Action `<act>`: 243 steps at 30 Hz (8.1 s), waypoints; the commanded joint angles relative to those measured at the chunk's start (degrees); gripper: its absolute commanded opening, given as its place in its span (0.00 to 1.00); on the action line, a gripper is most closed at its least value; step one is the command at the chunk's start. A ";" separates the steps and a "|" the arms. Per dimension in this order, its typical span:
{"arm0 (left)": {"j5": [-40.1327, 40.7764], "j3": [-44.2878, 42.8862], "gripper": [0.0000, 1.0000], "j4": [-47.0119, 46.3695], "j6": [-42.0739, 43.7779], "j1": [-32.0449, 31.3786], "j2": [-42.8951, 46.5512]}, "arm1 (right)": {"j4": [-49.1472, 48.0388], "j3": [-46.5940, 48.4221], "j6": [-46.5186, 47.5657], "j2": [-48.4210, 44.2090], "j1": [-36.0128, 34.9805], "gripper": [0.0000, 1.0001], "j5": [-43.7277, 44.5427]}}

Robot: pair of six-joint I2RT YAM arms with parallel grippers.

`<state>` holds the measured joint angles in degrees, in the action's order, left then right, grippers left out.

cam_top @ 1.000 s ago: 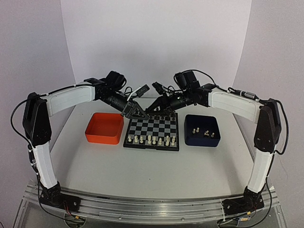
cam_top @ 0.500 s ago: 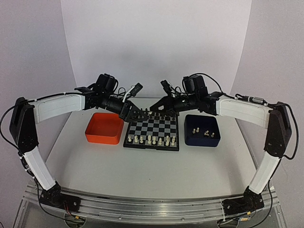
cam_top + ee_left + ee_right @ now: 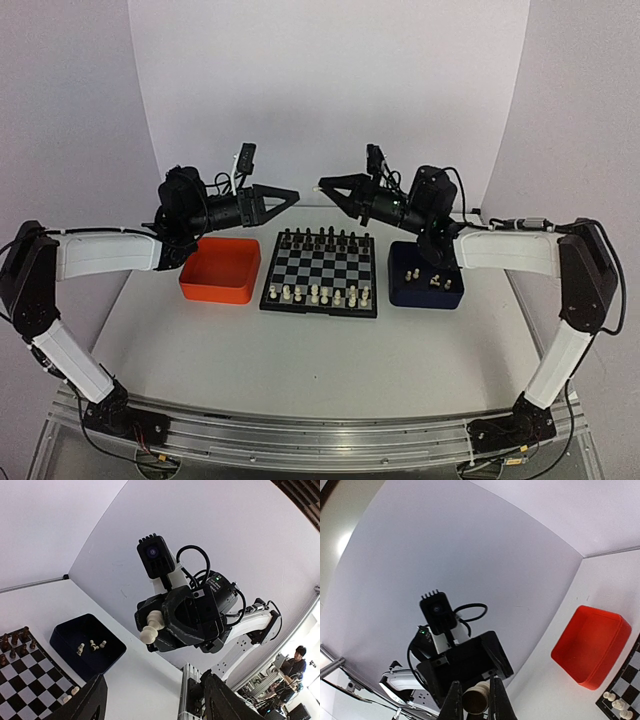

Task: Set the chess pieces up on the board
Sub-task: Place the chess piece on the chessboard, then pick up the chess piece from the storage box.

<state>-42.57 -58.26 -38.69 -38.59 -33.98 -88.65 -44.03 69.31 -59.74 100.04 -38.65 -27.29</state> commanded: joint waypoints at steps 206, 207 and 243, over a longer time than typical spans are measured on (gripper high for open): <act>36.38 -79.24 0.29 90.41 28.51 -15.42 -53.79 | 61.61 -18.43 44.99 -34.30 13.37 0.91 46.15; 36.52 -79.06 0.31 89.95 28.48 -15.42 -53.18 | 61.61 -18.38 44.93 -34.25 13.33 0.91 46.12; 64.17 -27.02 1.00 56.44 16.09 2.92 -3.36 | 78.44 13.59 38.61 2.79 19.27 0.91 38.28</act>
<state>19.36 -89.52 21.56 -18.36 -32.46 -98.52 26.54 76.29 -17.04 96.84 -21.69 14.98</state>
